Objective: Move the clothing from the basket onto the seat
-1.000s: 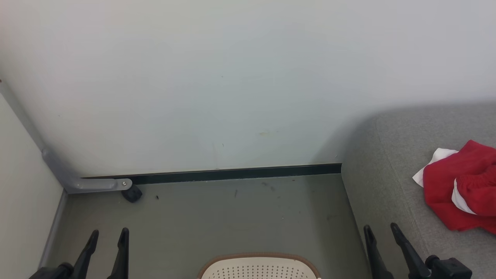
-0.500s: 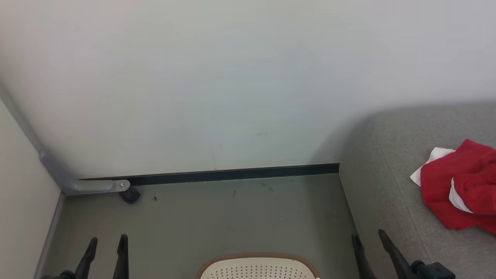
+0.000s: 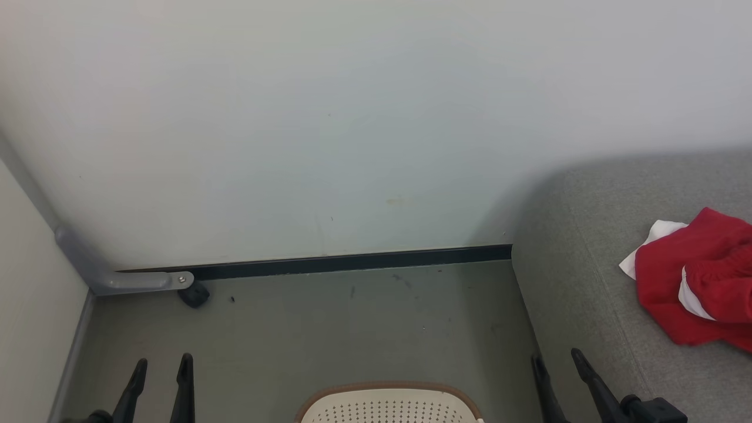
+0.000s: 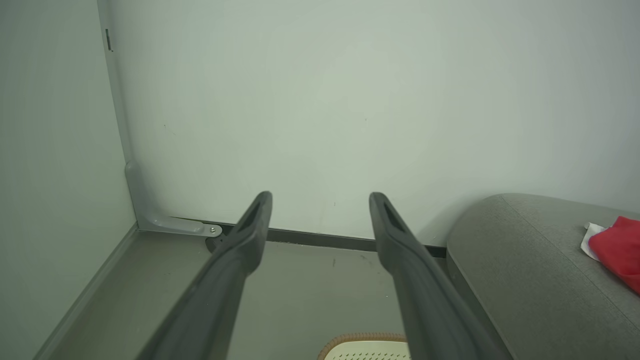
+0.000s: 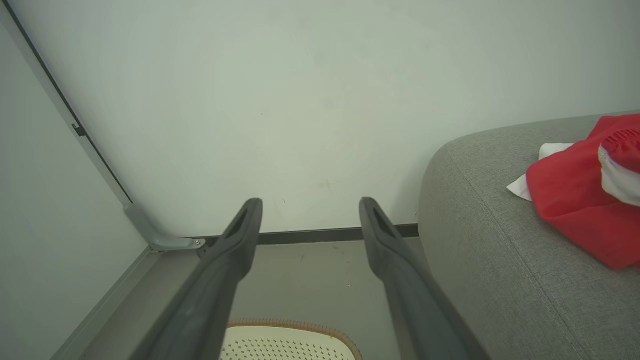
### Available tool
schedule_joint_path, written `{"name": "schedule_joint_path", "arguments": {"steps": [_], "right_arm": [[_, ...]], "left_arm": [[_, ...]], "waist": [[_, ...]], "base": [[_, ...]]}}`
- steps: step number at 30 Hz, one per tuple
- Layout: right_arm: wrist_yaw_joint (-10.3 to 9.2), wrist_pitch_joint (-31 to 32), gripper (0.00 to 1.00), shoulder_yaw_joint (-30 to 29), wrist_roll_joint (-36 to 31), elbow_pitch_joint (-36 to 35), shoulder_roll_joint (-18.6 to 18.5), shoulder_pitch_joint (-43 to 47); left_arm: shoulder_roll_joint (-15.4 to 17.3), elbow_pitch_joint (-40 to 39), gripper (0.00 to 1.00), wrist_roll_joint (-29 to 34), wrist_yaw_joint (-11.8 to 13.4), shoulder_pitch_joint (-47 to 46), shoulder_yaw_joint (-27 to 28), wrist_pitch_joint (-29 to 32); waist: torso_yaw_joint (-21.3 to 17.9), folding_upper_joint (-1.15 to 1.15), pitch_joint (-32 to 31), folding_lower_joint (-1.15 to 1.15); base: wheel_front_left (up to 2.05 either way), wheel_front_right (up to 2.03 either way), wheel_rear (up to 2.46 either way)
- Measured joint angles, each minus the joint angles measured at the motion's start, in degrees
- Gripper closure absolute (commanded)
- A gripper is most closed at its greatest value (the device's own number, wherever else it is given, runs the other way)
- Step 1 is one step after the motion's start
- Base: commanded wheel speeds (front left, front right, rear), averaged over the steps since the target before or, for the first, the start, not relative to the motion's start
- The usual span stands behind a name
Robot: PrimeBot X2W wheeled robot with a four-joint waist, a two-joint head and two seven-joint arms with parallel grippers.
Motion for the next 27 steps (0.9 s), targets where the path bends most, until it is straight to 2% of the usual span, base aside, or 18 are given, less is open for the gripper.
{"name": "schedule_joint_path", "arguments": {"steps": [23, 24, 27], "right_arm": [[0.58, 0.0, 0.0, -1.4, -0.5, 0.0, 0.7, 0.0], [0.59, 0.0, 1.0, -1.4, -0.5, 0.0, 0.7, 0.0], [0.51, 0.1, 1.0, -1.3, -0.5, 1.2, 0.9, 0.6]], "left_arm": [[-2.1, 1.9, 0.0, 2.2, -3.6, 0.2, 3.6, 0.0], [-2.1, 2.0, 1.0, 2.2, -4.0, 0.3, 3.8, 0.0], [-2.8, 3.3, 1.0, 2.2, -4.0, 1.1, 3.5, 0.1]], "waist": [[-0.4, 0.0, 0.3, 0.0], [-0.4, 0.0, 0.3, 0.0], [-0.4, 0.0, 0.3, 0.0]], "base": [[0.0, 0.0, 0.0], [0.0, 0.0, 0.0], [0.0, 0.0, 0.0]]}}
